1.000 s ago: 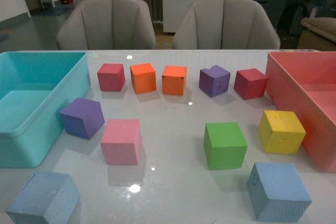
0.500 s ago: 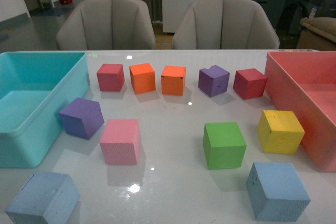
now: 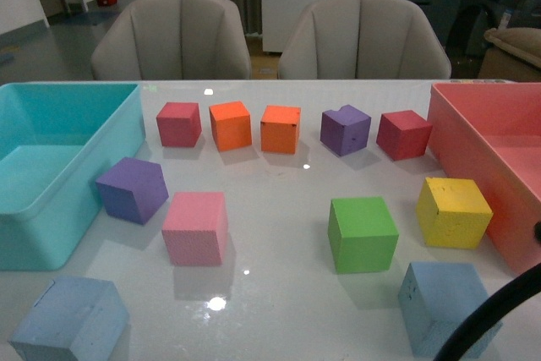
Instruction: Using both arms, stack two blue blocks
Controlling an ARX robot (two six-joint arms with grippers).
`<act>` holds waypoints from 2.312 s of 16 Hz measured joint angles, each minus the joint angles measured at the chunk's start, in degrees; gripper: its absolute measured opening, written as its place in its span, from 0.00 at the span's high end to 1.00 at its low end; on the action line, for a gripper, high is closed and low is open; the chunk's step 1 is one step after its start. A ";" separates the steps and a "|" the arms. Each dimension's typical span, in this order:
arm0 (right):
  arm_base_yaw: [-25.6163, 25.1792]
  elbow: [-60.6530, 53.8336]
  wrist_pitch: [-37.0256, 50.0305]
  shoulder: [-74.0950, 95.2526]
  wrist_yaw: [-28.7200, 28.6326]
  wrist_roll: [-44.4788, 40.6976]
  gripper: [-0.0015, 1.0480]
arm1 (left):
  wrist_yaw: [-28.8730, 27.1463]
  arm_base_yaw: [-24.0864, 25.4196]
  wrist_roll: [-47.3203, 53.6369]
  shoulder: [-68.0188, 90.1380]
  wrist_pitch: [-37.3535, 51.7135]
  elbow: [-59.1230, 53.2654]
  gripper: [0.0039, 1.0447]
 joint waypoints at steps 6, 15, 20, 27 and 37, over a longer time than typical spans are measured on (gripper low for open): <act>5.01 3.15 -0.92 14.80 1.38 4.55 0.06 | -0.02 0.00 0.00 0.00 0.00 -0.02 0.06; 11.02 18.29 -6.08 33.20 4.22 11.93 0.06 | -0.02 0.00 0.00 0.00 0.00 0.00 0.06; 11.17 18.99 -3.61 39.21 4.94 12.31 0.06 | -0.02 0.00 0.00 -0.02 0.00 0.00 0.06; 10.91 16.46 -6.49 30.38 4.63 12.31 0.50 | -0.02 0.00 0.00 0.00 0.00 0.00 0.06; 17.38 59.54 -23.37 50.69 7.37 14.73 0.54 | -0.02 0.00 0.00 0.00 0.00 0.00 0.06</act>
